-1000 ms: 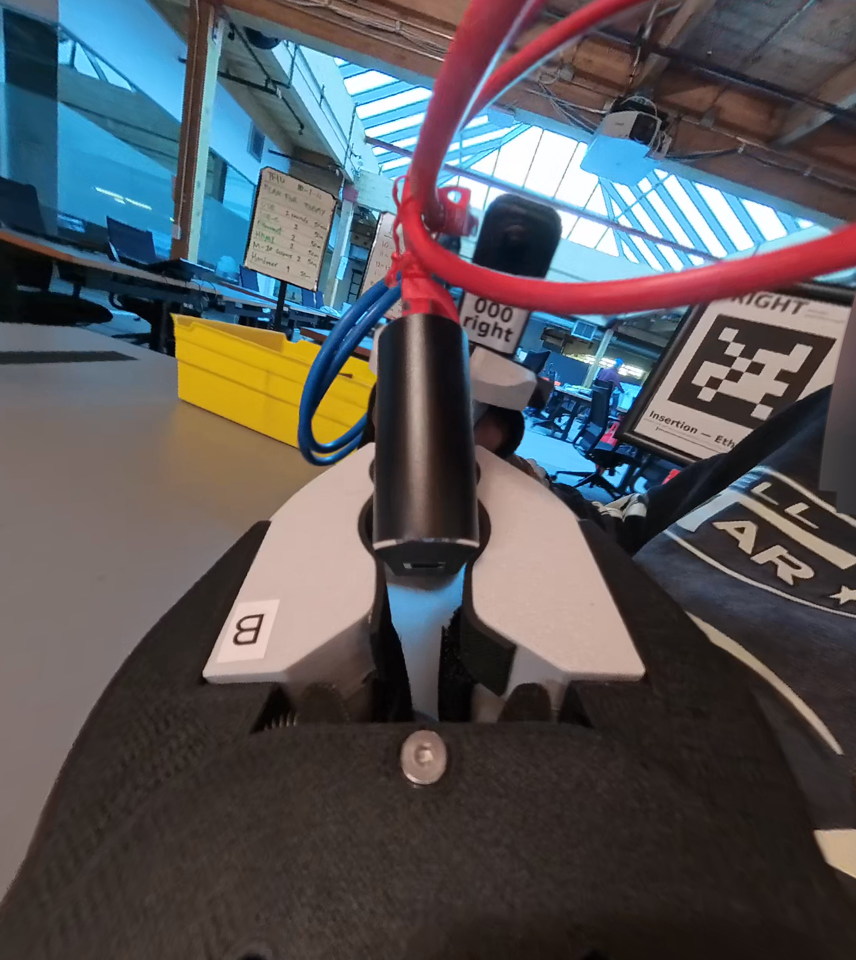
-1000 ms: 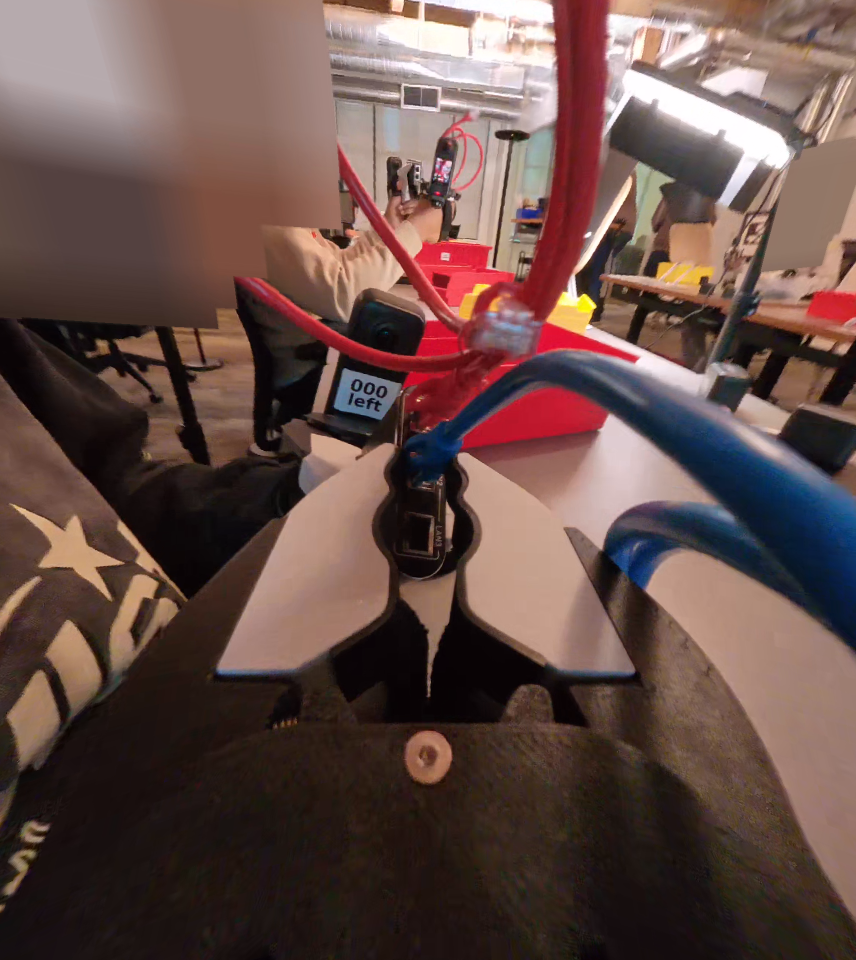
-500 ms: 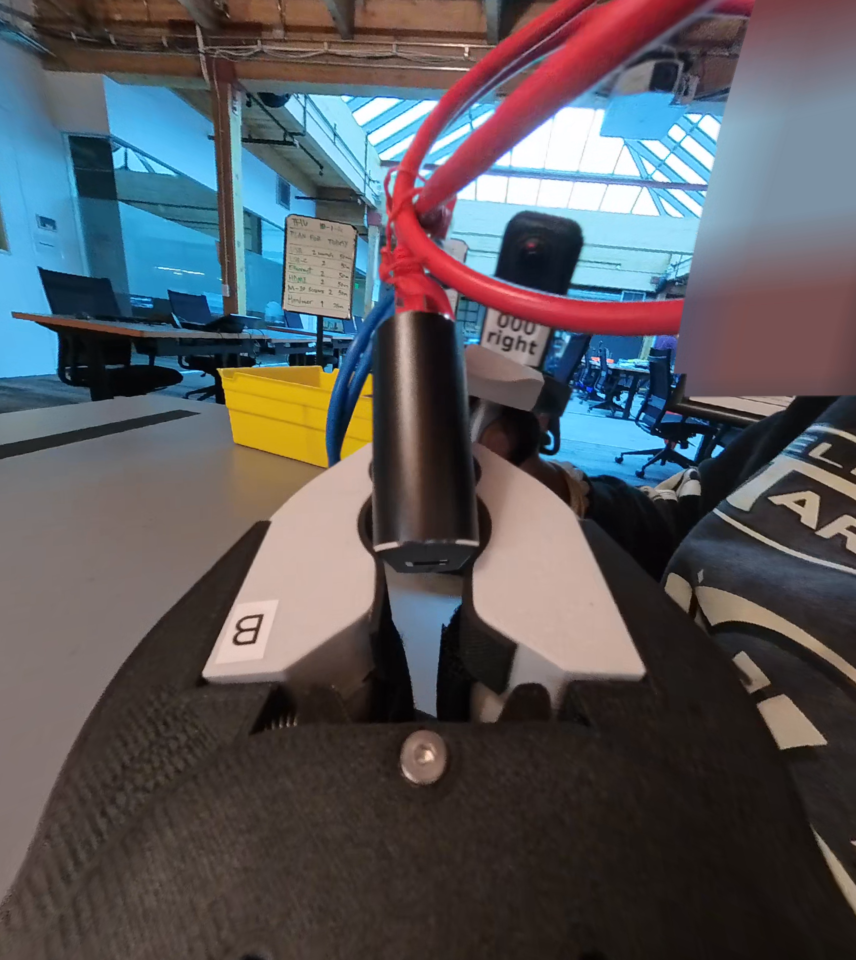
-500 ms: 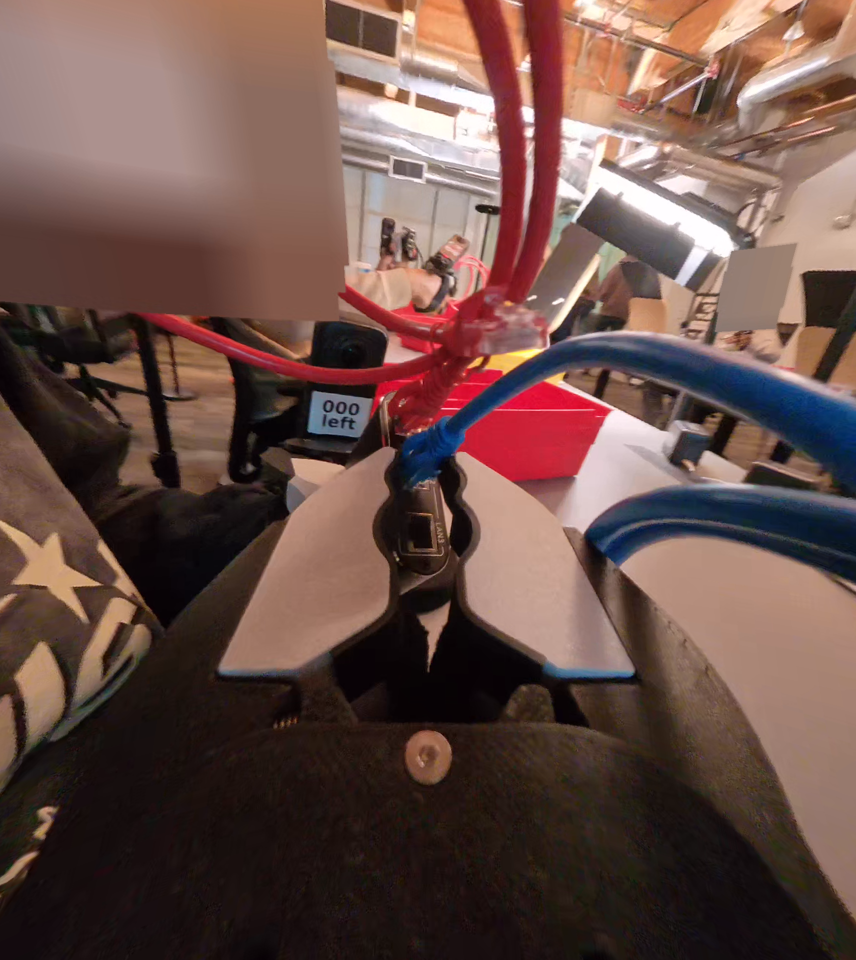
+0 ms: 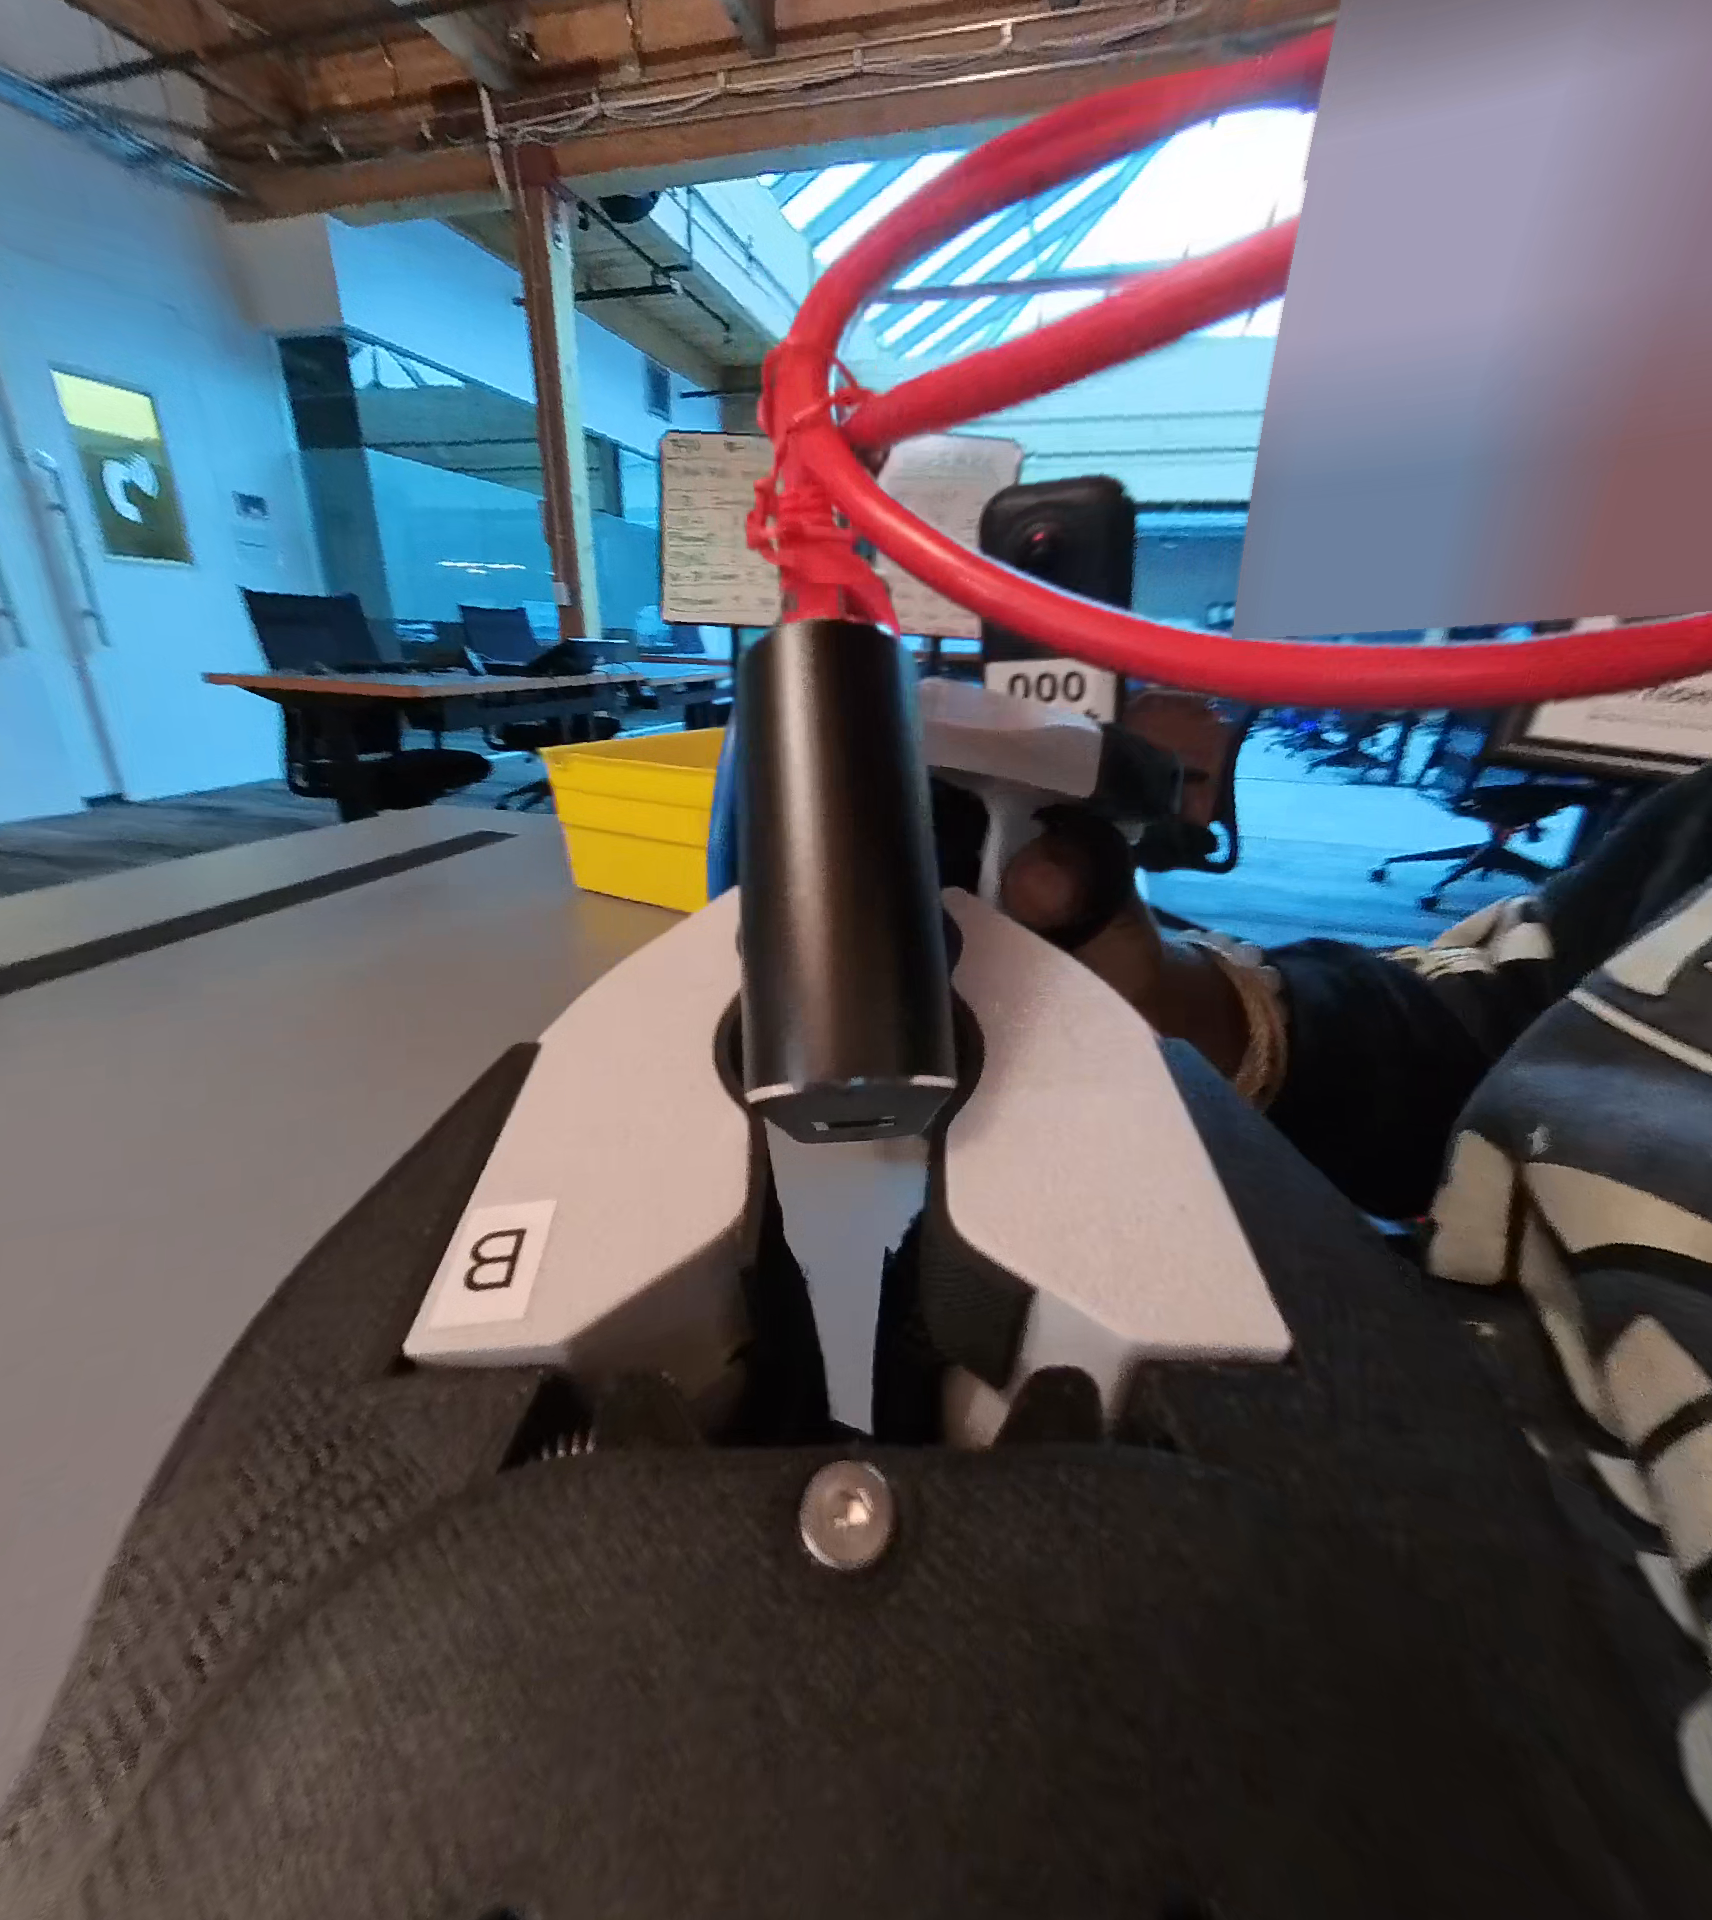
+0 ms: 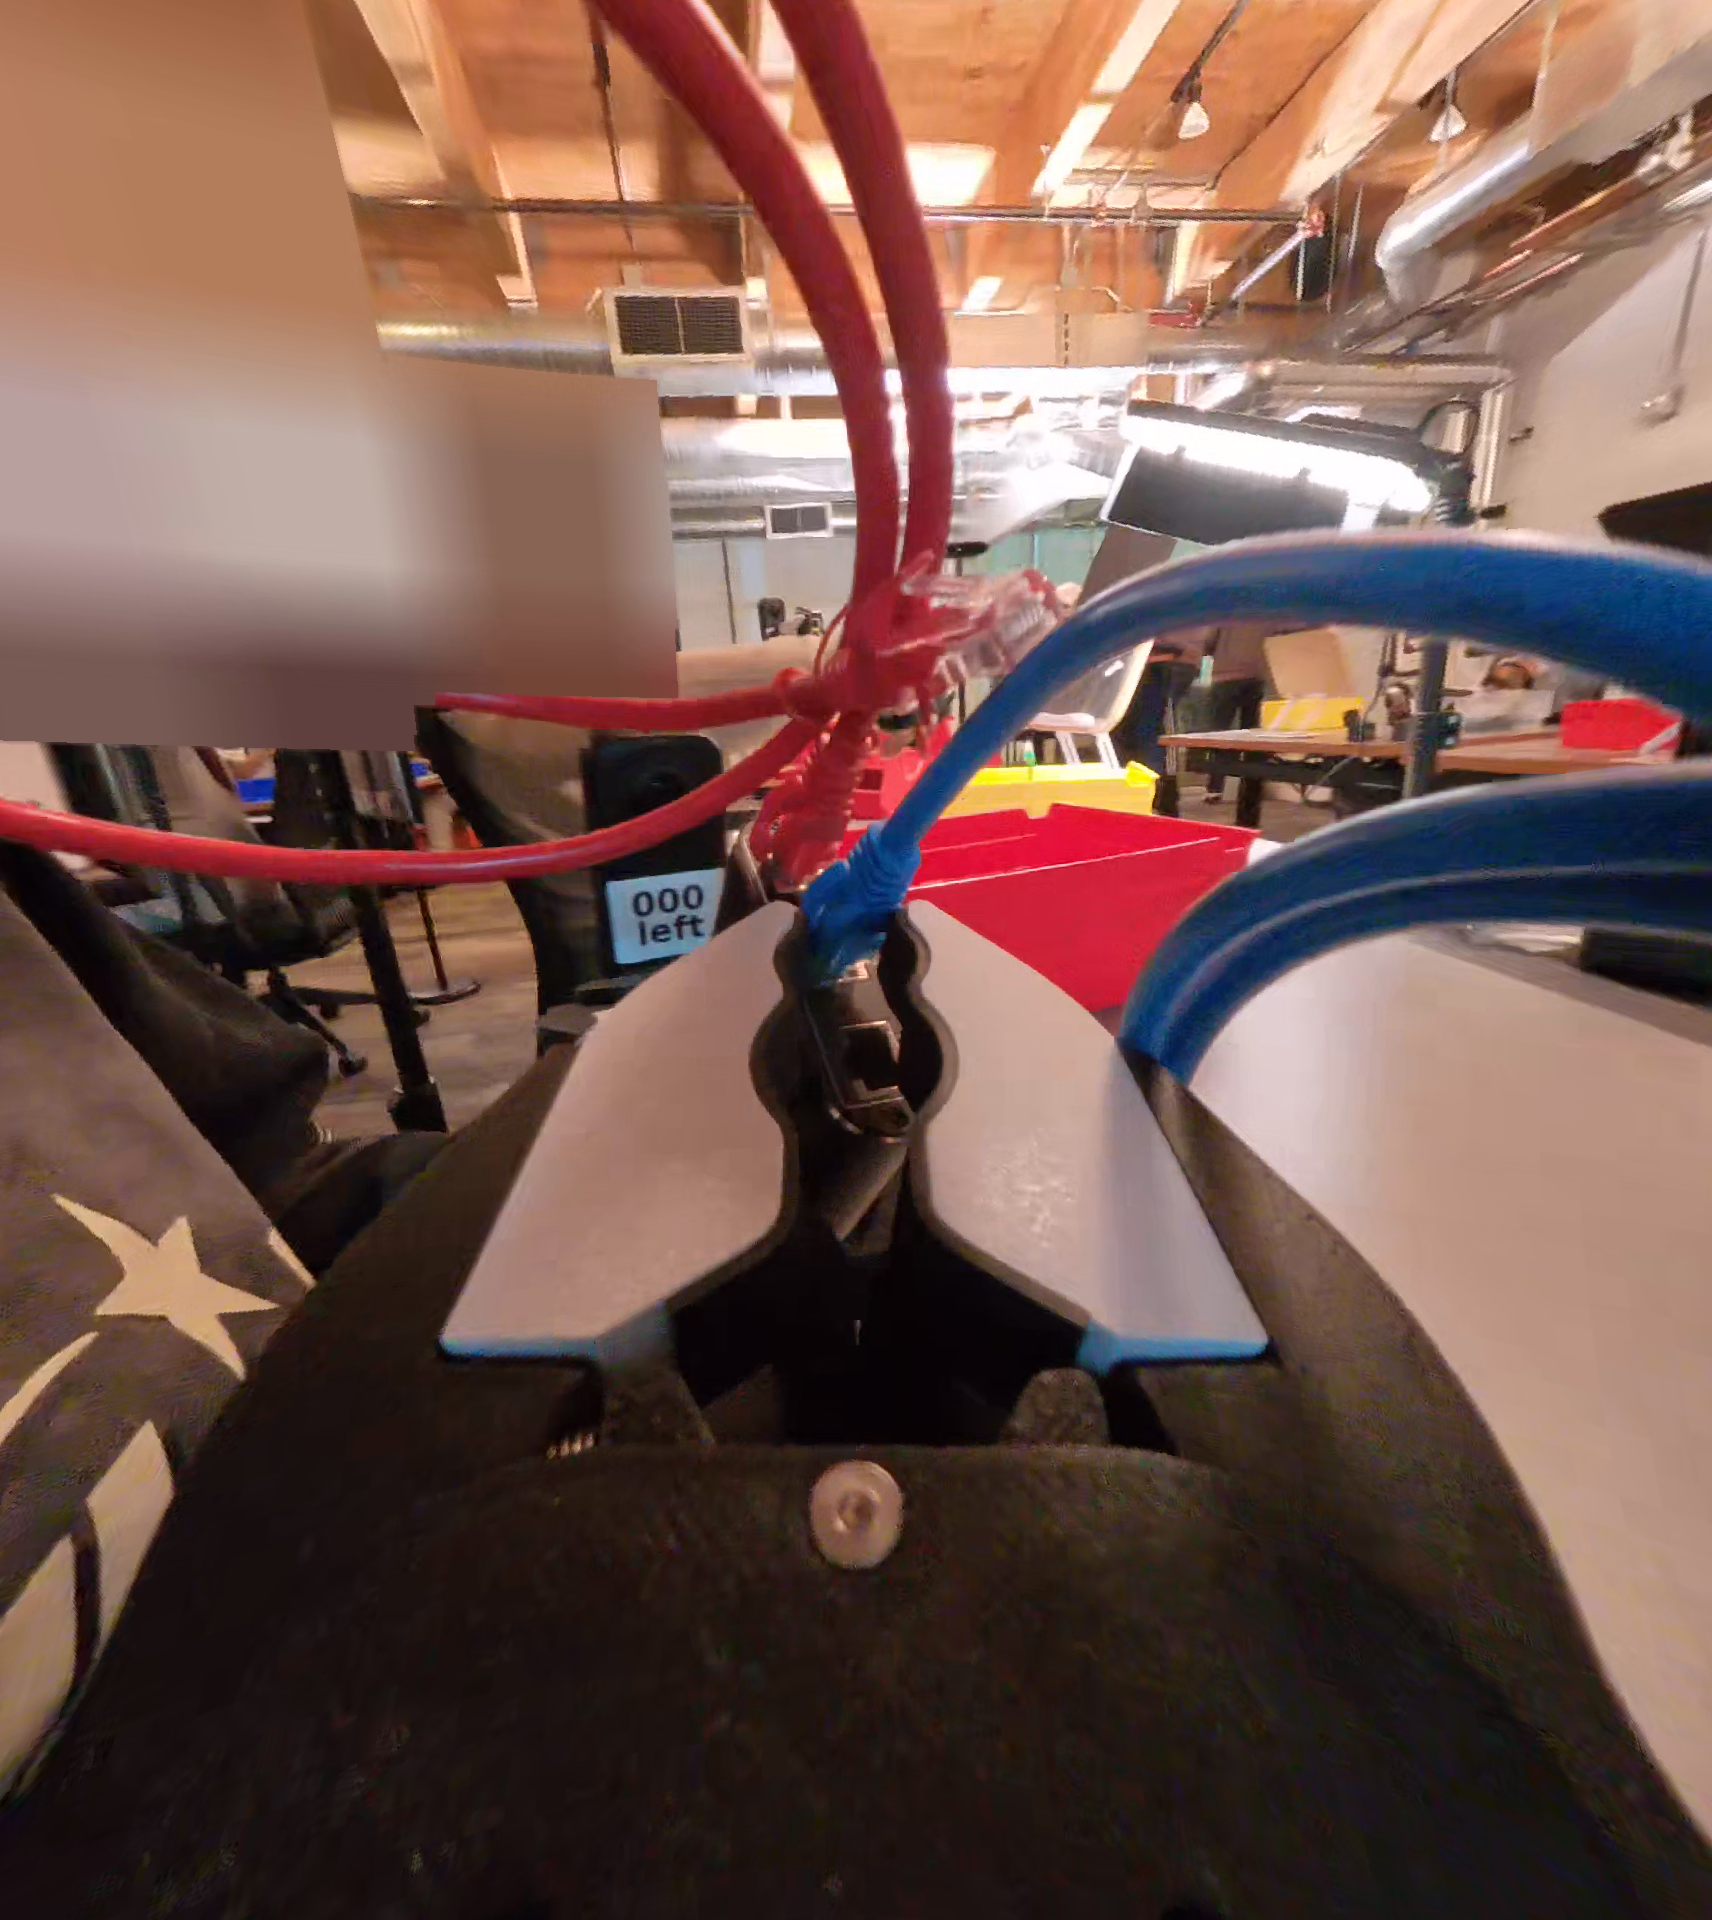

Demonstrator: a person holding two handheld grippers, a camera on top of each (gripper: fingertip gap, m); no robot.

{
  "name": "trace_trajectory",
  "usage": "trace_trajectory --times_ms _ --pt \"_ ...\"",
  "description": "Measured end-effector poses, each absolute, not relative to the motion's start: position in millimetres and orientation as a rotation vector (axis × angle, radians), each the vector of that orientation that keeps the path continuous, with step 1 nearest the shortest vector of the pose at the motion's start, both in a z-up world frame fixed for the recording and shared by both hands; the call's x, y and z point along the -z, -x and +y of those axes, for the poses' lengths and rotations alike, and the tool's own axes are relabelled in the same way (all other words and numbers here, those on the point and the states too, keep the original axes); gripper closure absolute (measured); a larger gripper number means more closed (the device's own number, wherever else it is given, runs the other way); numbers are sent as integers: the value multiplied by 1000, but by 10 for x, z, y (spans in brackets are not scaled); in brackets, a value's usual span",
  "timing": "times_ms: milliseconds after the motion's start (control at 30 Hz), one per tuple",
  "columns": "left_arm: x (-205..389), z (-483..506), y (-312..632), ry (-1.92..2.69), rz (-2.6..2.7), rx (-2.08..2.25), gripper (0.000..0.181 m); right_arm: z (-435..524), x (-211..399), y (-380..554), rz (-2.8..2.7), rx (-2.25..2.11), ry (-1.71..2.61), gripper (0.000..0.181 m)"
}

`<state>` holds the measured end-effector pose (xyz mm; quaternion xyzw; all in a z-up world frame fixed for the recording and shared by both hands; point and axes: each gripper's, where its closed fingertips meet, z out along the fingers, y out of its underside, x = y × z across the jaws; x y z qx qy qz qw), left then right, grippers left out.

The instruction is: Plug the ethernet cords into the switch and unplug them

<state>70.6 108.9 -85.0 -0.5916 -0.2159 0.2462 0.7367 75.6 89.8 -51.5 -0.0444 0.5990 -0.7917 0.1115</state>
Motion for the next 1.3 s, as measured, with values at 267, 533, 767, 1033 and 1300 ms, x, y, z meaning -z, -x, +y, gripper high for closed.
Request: trace_trajectory --times_ms 267,533,767,1033,1300 --pt "955 1086 -643 1342 -542 -553 154 1231 113 -315 1674 2668 -50 169" --pt "677 771 -645 1013 -602 -378 154 1775 -144 11 2098 2474 -45 168" --pt "612 551 -608 831 -656 -243 154 2922 -683 376 1568 2545 -370 167" --pt "653 629 -598 886 -657 -253 154 3773 -364 1239 964 2470 -758 174" --pt "672 699 -621 930 -636 -248 154 3788 89 1703 892 2357 -1101 176"
